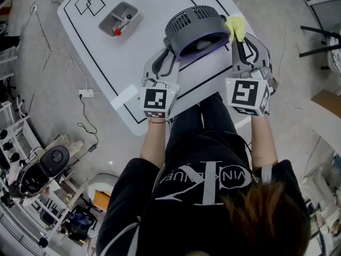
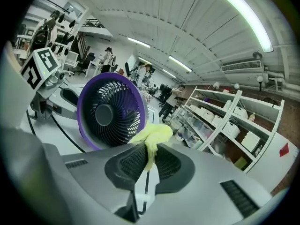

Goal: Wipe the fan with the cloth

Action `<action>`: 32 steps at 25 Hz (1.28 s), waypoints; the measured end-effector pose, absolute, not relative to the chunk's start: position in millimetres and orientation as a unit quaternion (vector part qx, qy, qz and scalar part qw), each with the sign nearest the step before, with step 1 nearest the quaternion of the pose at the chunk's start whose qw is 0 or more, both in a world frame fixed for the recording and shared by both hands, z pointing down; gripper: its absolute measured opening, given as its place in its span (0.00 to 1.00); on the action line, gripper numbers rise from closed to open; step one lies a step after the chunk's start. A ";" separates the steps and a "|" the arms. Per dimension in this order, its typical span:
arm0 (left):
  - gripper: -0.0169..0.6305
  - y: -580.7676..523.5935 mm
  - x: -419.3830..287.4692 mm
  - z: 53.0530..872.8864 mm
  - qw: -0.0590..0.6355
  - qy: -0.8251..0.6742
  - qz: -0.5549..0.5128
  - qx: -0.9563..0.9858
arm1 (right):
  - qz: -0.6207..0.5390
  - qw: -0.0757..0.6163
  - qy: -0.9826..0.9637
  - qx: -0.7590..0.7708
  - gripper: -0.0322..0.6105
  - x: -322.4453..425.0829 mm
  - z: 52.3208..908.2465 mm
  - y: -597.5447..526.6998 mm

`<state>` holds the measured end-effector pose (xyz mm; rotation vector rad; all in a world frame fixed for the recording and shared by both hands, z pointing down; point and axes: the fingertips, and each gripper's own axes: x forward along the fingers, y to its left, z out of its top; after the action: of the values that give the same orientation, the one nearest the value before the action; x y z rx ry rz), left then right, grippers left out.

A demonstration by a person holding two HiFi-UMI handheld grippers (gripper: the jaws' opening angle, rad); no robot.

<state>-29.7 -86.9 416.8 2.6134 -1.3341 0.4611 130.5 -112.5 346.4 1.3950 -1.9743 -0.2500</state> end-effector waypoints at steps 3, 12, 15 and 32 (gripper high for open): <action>0.19 -87.2 -30.1 416.4 0.087 -0.447 0.155 0.877 | -0.082 0.339 -0.765 0.541 0.10 130.7 350.3 -112.3; 0.19 -87.6 -30.2 418.7 0.089 -0.449 0.153 0.876 | -0.078 0.331 -0.761 0.552 0.10 137.0 346.3 -113.1; 0.20 -87.6 -30.4 420.4 0.086 -0.441 0.154 0.880 | -0.111 0.326 -0.753 0.561 0.10 135.5 324.6 -114.8; 0.27 -92.5 -30.4 411.1 0.083 -0.427 0.168 0.885 | -0.219 0.312 -0.833 0.402 0.11 -10.2 257.3 -112.3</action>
<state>-30.4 -92.5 411.1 2.6419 -1.2740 0.5021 -10.2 -112.3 257.3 1.0600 -2.1980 -0.5789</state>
